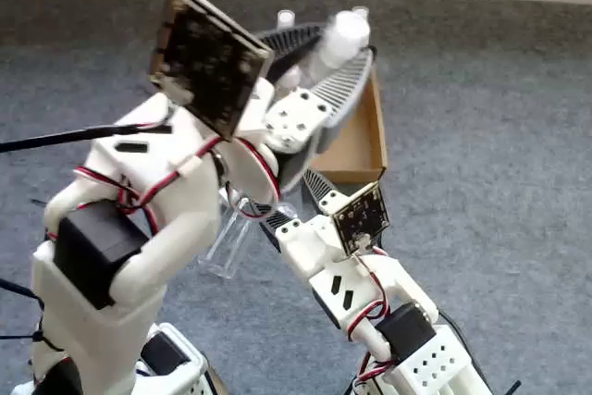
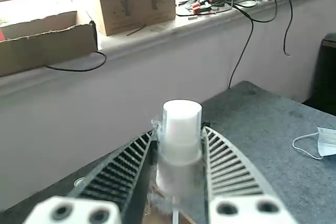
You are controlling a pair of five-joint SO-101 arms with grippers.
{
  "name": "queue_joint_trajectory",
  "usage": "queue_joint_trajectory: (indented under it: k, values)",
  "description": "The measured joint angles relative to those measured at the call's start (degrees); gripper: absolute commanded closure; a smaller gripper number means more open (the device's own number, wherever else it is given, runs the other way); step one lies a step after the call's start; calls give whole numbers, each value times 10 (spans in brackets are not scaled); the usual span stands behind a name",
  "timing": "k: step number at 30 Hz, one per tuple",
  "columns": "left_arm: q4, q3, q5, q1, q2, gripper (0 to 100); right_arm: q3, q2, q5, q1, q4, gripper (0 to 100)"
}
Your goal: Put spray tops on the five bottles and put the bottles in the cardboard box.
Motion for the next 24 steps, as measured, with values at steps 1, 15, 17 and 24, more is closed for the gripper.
queue_joint_trajectory:
  k: [1,15,17,24]
  values:
    - [-5,14,0,7,0,962,0,-3,0,0,0,995]
    - [-32,77,0,-23,0,962,0,-51,0,5,25,995]
    - [-32,54,0,-19,0,962,0,-51,0,5,25,995]
    - [-32,18,0,-19,-1,962,0,-51,0,8,25,995]
